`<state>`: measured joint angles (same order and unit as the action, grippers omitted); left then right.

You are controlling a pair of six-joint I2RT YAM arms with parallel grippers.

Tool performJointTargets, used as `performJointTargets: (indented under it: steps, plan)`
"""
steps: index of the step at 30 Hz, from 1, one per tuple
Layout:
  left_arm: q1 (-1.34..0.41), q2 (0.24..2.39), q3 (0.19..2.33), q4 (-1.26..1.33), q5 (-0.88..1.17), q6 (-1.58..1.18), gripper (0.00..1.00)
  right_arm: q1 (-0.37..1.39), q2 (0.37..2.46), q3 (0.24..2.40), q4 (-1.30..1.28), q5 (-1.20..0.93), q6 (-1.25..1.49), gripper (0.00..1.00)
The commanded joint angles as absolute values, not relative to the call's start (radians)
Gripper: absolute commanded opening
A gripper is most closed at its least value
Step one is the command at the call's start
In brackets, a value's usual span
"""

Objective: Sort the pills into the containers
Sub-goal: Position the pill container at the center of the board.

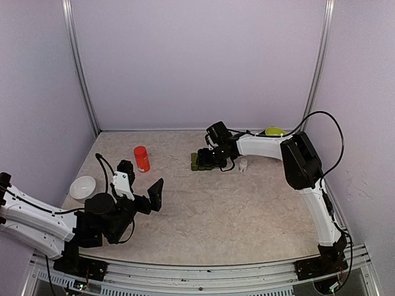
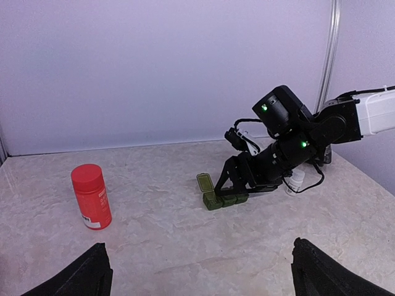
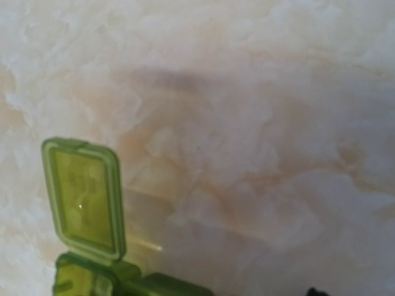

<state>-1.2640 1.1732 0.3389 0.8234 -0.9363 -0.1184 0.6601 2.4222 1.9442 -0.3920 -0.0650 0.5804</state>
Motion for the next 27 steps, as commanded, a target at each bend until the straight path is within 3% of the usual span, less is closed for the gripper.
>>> performJointTargets:
  steps: [1, 11, 27]
  plan:
    - [-1.261, 1.172, 0.32, 0.845, -0.956, -0.137, 0.99, 0.681, 2.454, 1.941, -0.429, -0.065, 0.559, 0.72]
    - [-1.256, 1.168, 0.302, 0.848, -0.957, -0.155, 0.99, 0.703, 2.404, 1.856, -0.401, -0.072, 0.533, 0.64]
    - [-1.2, 1.118, 0.306, 0.799, -0.966, -0.168, 0.99, 0.735, 2.196, 1.55, -0.306, -0.095, 0.557, 0.68]
